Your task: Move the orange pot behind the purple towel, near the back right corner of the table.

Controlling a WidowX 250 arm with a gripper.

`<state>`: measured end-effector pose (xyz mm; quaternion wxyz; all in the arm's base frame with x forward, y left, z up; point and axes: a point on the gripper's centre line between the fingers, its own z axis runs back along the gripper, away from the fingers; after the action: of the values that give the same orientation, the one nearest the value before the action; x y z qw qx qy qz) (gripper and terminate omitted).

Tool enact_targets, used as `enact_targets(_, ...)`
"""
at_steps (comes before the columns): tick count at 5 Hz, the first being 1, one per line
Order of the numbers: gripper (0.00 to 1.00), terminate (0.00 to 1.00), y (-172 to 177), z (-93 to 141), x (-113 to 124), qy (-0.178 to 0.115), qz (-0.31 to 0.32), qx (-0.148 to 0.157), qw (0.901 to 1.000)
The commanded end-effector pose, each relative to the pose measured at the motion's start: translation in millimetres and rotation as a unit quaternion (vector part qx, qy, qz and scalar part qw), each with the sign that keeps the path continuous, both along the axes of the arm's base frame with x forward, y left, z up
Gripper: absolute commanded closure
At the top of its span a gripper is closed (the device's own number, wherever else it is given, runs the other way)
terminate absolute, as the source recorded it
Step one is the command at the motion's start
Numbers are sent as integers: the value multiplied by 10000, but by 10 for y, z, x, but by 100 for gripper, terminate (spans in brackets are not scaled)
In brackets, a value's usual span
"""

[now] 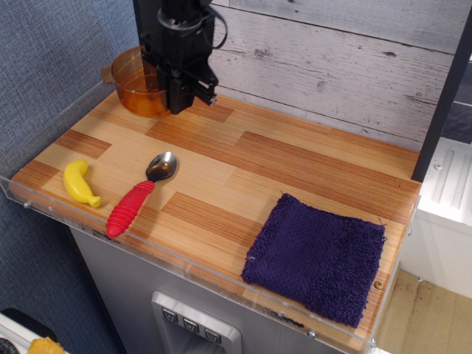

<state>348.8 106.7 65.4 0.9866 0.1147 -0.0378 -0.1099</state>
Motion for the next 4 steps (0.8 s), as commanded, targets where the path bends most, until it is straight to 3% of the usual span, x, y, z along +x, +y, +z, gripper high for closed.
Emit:
enact_targets(1, 100, 0, -306, 312, -65, -310, -160, 95, 9993)
enact_targets(2, 100, 0, -531, 220, -76, -253, -395, 11, 9989)
enact_targets(4, 100, 0, -1018, 145, -38, -548, -918, -431, 9933)
